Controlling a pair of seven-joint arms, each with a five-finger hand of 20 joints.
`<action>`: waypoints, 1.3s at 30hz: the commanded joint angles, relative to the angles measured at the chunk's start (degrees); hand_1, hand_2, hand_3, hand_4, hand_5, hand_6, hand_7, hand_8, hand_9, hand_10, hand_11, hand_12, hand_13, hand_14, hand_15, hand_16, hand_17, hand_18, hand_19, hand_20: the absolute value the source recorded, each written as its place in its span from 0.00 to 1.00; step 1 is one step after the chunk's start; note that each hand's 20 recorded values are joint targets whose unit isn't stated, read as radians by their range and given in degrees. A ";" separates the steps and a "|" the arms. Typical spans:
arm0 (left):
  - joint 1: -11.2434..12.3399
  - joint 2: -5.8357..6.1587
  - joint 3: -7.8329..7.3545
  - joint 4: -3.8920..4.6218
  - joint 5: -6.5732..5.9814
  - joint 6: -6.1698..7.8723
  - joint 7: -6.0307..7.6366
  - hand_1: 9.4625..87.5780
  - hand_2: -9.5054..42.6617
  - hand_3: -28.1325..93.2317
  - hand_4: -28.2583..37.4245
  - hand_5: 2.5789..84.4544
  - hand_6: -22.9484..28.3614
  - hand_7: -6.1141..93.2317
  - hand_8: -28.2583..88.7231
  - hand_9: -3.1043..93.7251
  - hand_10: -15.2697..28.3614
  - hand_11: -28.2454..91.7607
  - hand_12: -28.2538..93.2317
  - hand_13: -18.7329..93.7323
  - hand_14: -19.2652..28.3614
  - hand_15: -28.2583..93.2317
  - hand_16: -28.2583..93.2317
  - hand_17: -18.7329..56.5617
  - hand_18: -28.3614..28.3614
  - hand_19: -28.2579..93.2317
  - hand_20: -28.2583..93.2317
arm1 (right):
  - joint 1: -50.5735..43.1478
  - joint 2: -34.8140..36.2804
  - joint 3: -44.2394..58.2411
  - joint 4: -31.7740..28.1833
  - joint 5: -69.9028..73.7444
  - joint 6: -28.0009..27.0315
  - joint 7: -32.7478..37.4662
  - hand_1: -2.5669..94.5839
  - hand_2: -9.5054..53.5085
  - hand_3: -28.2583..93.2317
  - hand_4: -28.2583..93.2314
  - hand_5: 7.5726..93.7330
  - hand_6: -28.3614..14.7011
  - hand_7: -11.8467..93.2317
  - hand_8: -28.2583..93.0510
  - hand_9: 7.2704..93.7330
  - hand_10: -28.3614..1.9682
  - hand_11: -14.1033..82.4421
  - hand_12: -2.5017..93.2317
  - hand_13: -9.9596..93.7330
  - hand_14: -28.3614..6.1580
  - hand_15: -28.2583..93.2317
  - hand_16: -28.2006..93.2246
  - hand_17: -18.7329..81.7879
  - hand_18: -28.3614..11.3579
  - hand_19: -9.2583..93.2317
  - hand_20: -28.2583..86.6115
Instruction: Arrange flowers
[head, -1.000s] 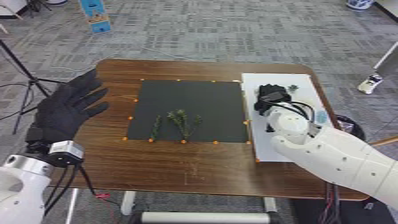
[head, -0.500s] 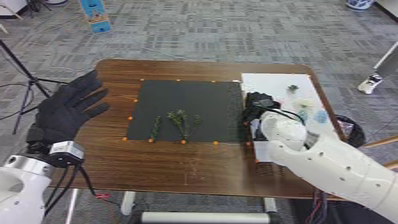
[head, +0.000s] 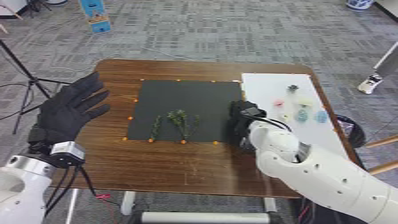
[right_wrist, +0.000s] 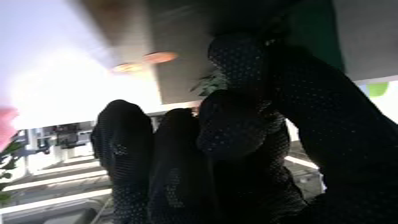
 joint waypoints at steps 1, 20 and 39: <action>0.18 -0.46 0.09 -0.04 -0.29 -0.17 -0.42 0.16 0.05 0.80 0.00 0.30 0.49 0.22 0.17 0.28 0.60 0.35 0.37 0.34 0.68 0.37 0.27 0.09 0.89 0.57 0.30 | -2.76 -3.45 0.55 -1.61 -0.63 -1.67 -0.07 0.48 0.00 0.89 0.07 0.83 0.71 0.56 0.42 0.91 0.69 0.79 0.53 0.90 0.64 0.95 0.61 0.71 0.16 1.00 0.80; -0.35 -1.02 -0.01 0.10 -0.06 -0.43 -0.94 0.16 0.05 0.80 0.00 0.30 0.49 0.22 0.17 0.28 0.60 0.35 0.37 0.34 0.68 0.37 0.27 0.09 0.89 0.57 0.30 | -7.48 -6.83 3.78 -1.97 -1.31 -1.77 1.41 0.48 0.00 0.89 0.08 0.84 0.70 0.55 0.43 0.91 0.69 0.79 0.54 0.91 0.65 0.95 0.61 0.72 0.16 1.00 0.81; -0.14 -0.41 0.07 0.25 -0.49 -0.23 -0.56 0.16 0.05 0.80 0.00 0.30 0.49 0.22 0.17 0.28 0.60 0.35 0.37 0.34 0.68 0.37 0.27 0.09 0.88 0.57 0.30 | -7.11 -6.91 3.13 -0.45 -7.02 -2.38 1.67 0.29 0.00 0.88 0.04 0.86 0.69 0.55 0.17 0.91 0.69 0.78 0.54 0.91 0.66 0.94 0.62 0.72 0.16 1.00 0.81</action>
